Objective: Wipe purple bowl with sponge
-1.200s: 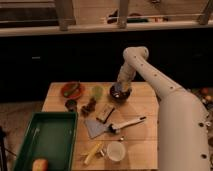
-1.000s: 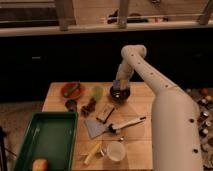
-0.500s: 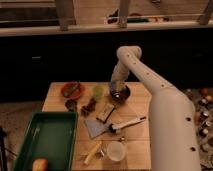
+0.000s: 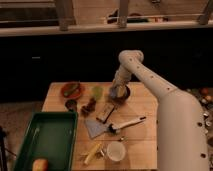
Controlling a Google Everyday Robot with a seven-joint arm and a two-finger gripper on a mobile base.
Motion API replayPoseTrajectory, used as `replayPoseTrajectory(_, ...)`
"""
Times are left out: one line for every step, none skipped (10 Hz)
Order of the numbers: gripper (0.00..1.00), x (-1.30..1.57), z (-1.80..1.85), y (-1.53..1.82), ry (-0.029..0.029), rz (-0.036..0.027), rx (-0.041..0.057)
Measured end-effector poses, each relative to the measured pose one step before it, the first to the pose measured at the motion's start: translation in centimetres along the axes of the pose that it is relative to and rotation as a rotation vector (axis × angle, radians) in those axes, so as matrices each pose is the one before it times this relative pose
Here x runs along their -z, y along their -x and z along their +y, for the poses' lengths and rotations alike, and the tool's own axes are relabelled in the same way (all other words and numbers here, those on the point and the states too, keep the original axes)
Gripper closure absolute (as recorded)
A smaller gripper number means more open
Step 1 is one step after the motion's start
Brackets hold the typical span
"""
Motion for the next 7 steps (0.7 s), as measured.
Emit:
replayPoseTrajectory(1.0, 0.286, 0.301, -0.684, -0.00254, 0.00409, -0.01755)
replayPoseTrajectory(1.0, 0.304, 0.287, -0.961, -0.0033, 0.00797, -0.02551)
replayPoseTrajectory(1.0, 0.298, 0.007, -0.861, -0.00648, 0.00626, -0.02336)
replayPoseTrajectory(1.0, 0.185, -0.109, -0.526, -0.00437, 0.00507, -0.01777)
replayPoseTrajectory(1.0, 0.342, -0.708, -0.797, -0.01634, 0.00644, -0.02466)
replayPoseTrajectory(1.0, 0.208, -0.922, -0.696, -0.01576, 0.00756, -0.01697)
replayPoseTrajectory(1.0, 0.166, -0.913, -0.192, -0.01379, 0.00349, -0.0077)
